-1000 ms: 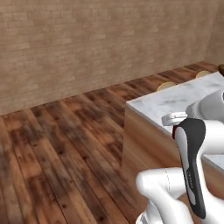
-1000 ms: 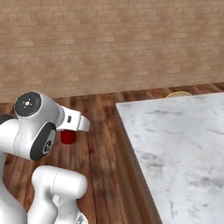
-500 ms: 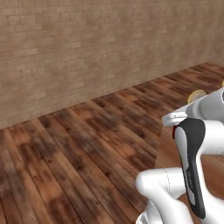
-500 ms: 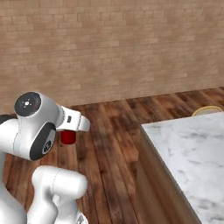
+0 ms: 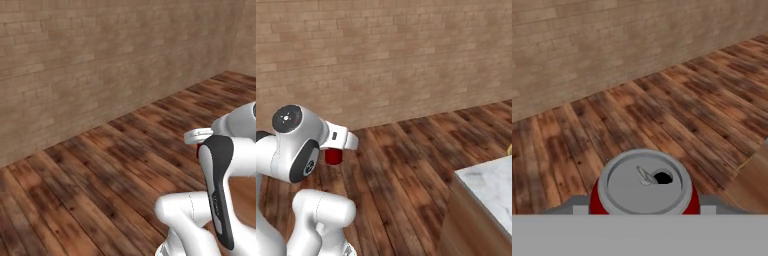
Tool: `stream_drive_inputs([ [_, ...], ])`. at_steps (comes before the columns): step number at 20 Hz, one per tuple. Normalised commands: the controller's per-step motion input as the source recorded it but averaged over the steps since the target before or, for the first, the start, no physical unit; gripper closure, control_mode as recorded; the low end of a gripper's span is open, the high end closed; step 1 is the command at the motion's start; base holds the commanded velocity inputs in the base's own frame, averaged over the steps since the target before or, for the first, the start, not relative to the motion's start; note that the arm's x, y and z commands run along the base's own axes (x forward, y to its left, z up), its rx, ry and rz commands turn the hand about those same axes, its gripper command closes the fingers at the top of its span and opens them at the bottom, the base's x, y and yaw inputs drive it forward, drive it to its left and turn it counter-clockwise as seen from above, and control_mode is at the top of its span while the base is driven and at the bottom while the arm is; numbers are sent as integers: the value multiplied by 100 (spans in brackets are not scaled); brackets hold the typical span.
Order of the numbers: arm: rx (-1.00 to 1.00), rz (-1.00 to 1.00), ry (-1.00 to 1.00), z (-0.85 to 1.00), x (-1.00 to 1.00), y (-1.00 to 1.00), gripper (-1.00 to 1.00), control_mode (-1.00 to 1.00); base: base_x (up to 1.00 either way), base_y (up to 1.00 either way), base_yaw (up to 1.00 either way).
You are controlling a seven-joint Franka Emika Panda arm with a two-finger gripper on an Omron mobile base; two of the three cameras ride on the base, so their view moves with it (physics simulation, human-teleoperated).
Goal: Open the fridge, grab two sodas, and place both sodas inside the bowl with ice on the dining counter.
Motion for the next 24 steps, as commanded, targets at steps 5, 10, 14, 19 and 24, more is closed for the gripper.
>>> stream_drive_inputs([
  [5, 0, 0, 0, 0, 0, 0, 100, 100, 65, 82, -31],
  [10, 0, 0, 0, 0, 0, 0, 100, 100, 66, 85, -31],
  [14, 0, 0, 0, 0, 0, 0, 100, 100, 64, 74, -36],
  [19, 0, 0, 0, 0, 0, 0, 100, 100, 48, 44, -50],
  [24, 0, 0, 0, 0, 0, 0, 100, 100, 43, 34, -57],
])
